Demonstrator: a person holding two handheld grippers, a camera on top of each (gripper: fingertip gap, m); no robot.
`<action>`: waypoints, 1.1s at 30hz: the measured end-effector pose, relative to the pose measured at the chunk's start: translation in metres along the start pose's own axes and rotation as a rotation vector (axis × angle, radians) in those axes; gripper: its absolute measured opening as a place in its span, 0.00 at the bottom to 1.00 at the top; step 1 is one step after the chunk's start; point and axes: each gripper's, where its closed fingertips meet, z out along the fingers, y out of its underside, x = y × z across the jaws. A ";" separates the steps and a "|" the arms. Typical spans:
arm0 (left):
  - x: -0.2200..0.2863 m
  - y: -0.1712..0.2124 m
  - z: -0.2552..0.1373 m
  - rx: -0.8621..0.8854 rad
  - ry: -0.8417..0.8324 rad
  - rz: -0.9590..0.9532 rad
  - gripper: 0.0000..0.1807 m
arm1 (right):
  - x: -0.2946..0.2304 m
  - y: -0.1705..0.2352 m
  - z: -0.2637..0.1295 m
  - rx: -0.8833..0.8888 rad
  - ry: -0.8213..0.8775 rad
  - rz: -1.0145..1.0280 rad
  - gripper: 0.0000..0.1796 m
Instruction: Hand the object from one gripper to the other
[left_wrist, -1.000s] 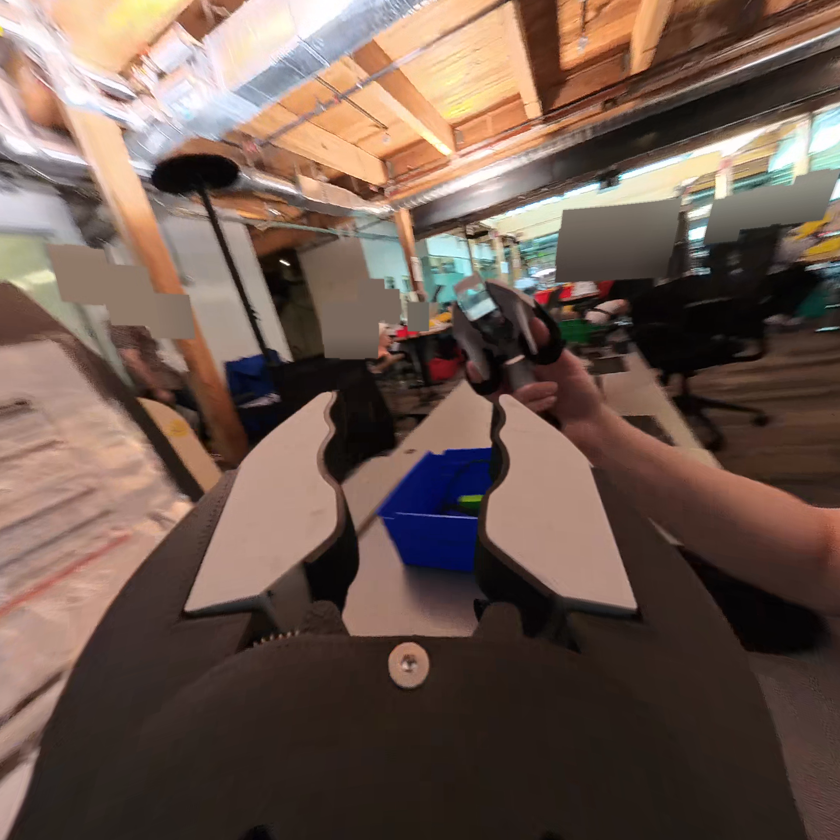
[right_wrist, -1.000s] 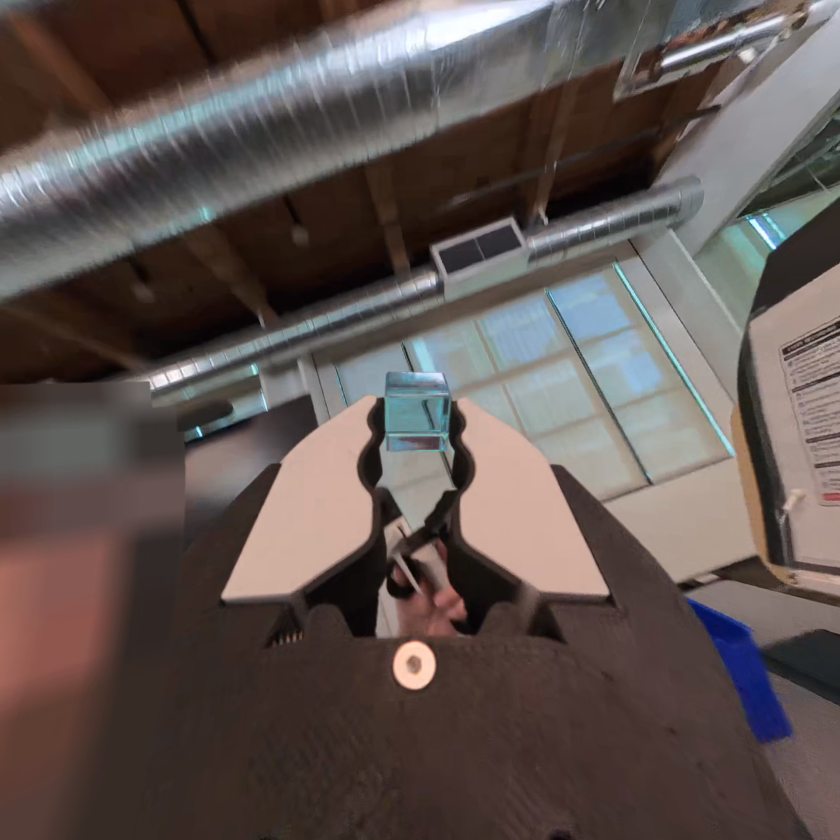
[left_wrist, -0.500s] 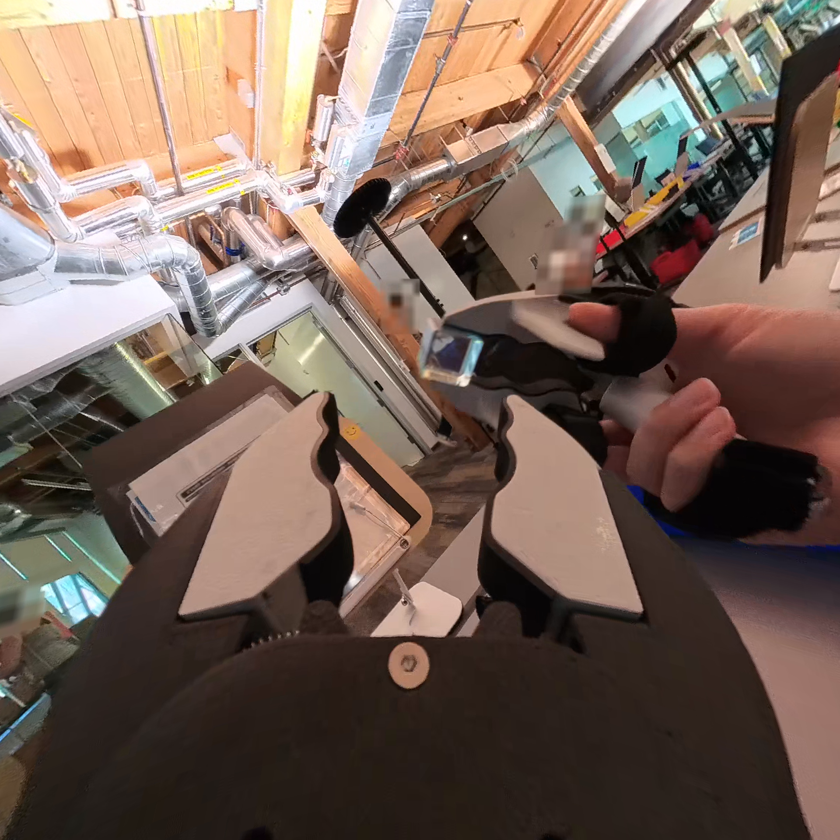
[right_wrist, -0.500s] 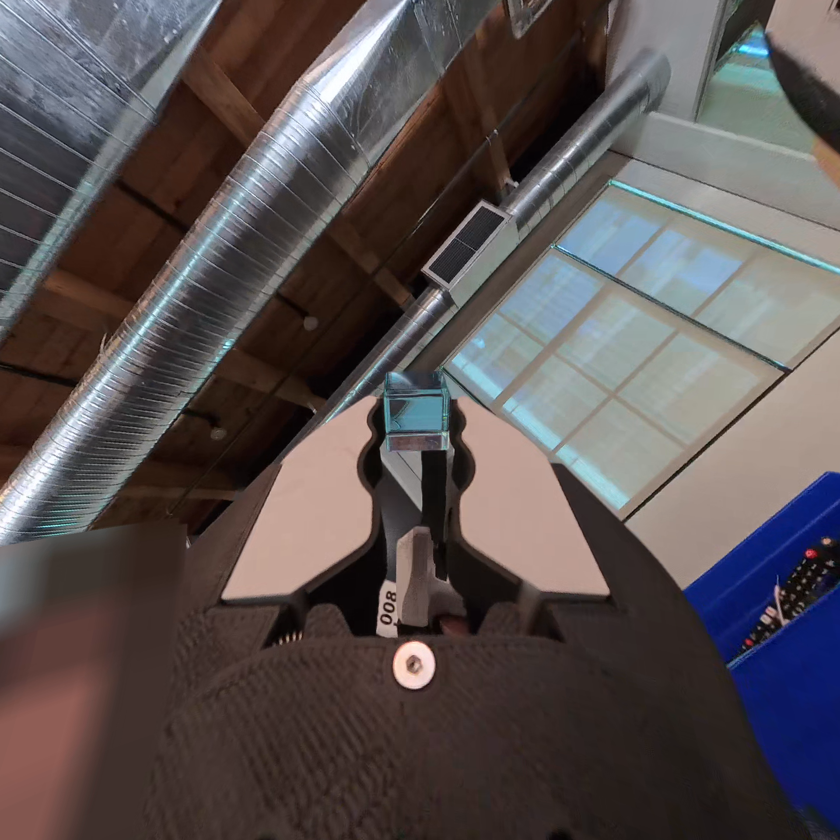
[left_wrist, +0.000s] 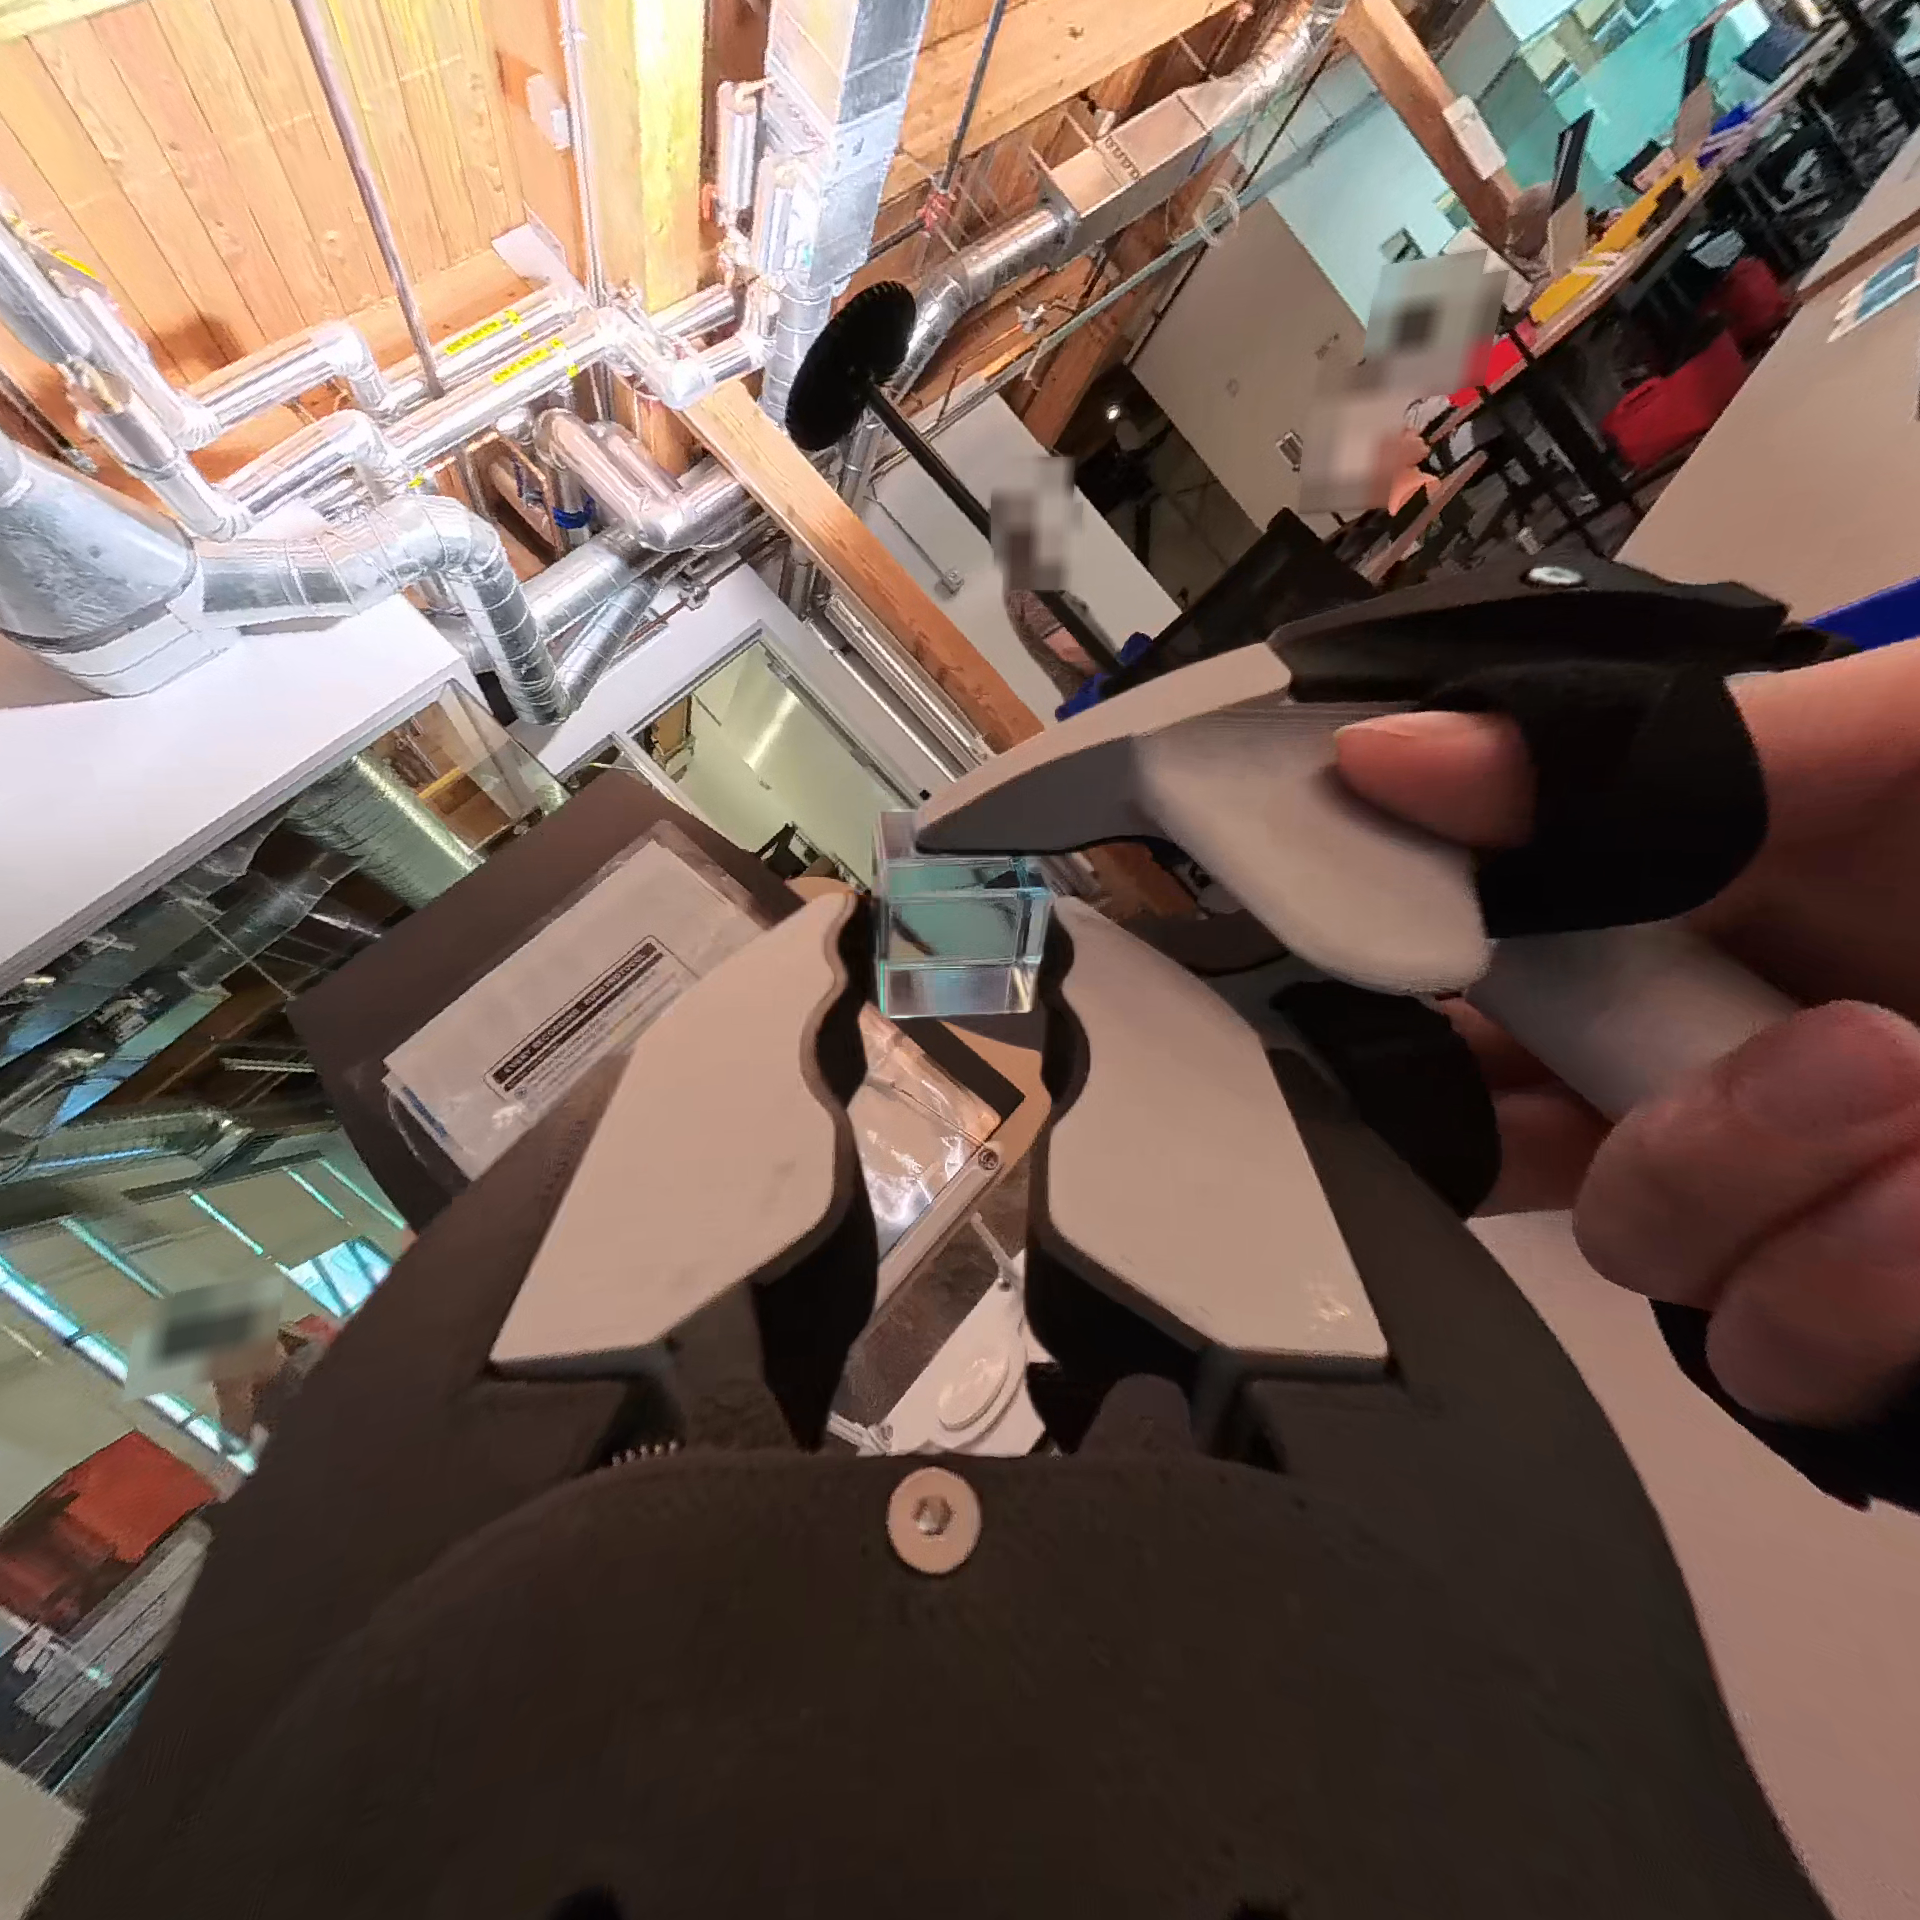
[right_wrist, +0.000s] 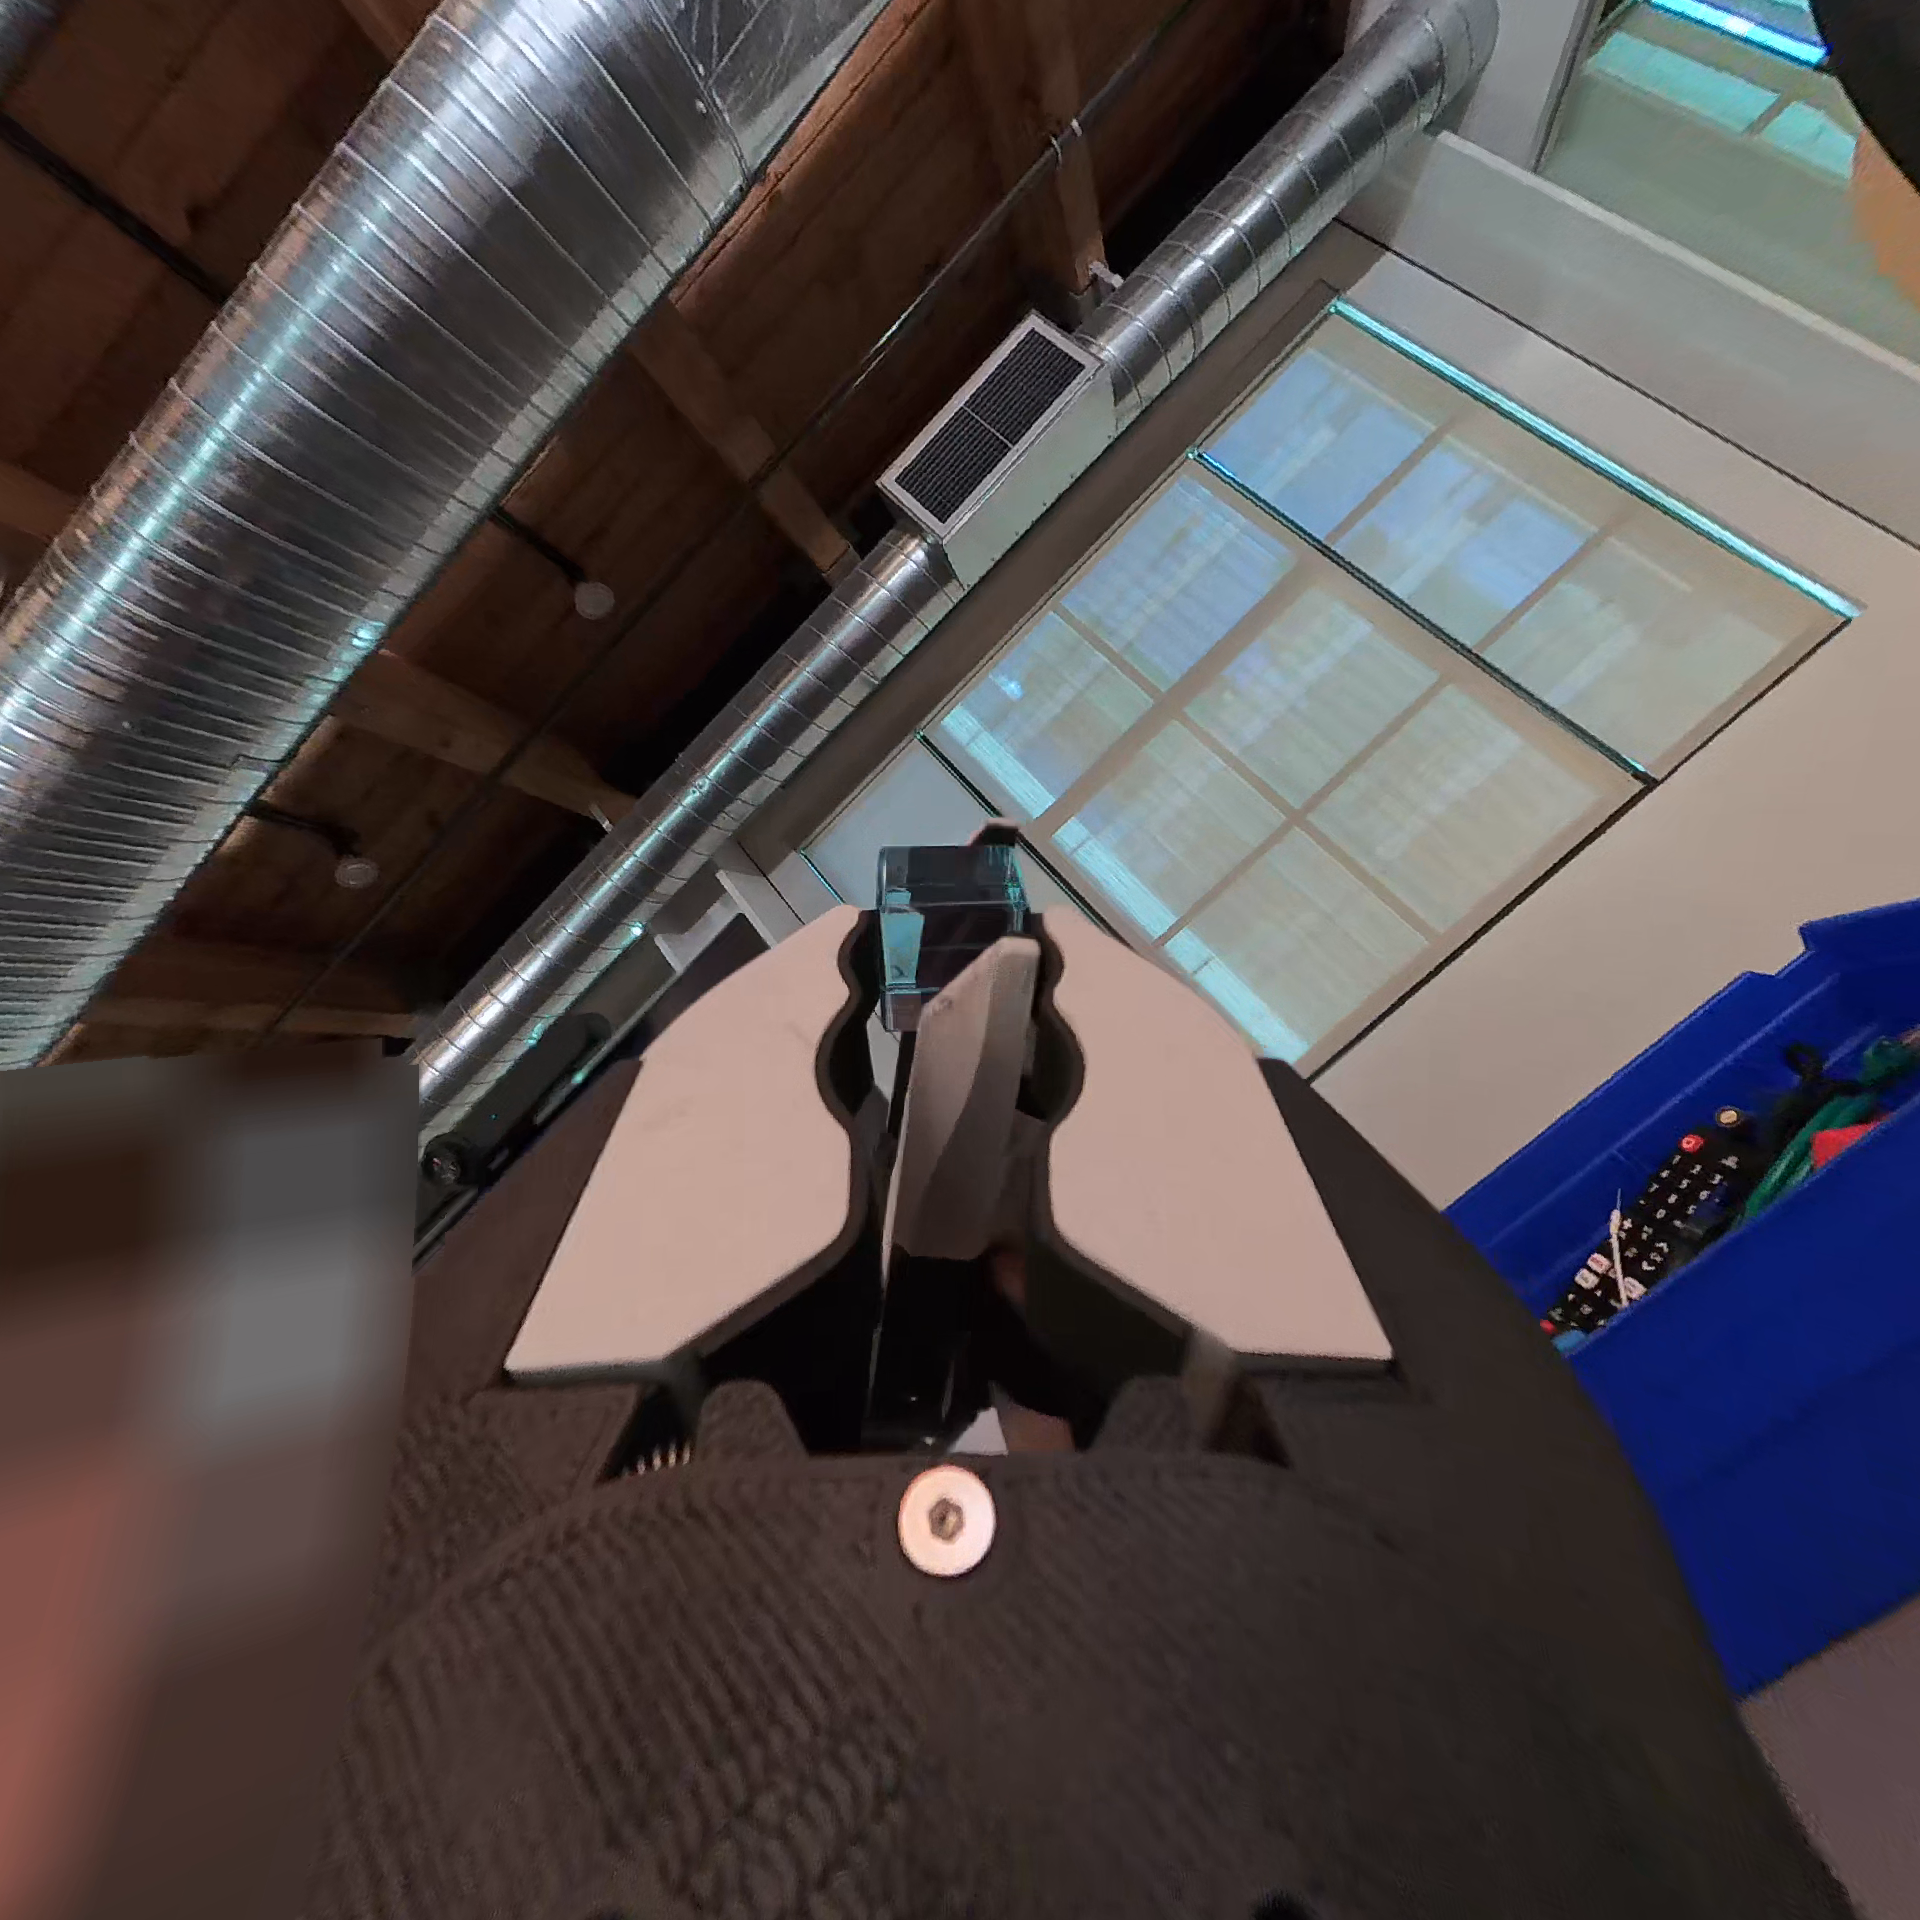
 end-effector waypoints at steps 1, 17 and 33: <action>0.000 0.002 0.001 -0.012 -0.006 0.008 0.16 | 0.002 -0.001 -0.001 0.007 -0.003 0.023 0.15; 0.001 0.041 0.010 -0.200 -0.007 0.049 0.15 | 0.041 -0.035 -0.020 -0.012 0.207 -0.154 0.17; 0.051 0.031 -0.005 -0.199 0.516 -0.296 0.16 | -0.022 -0.109 -0.059 -0.252 0.398 -1.497 0.17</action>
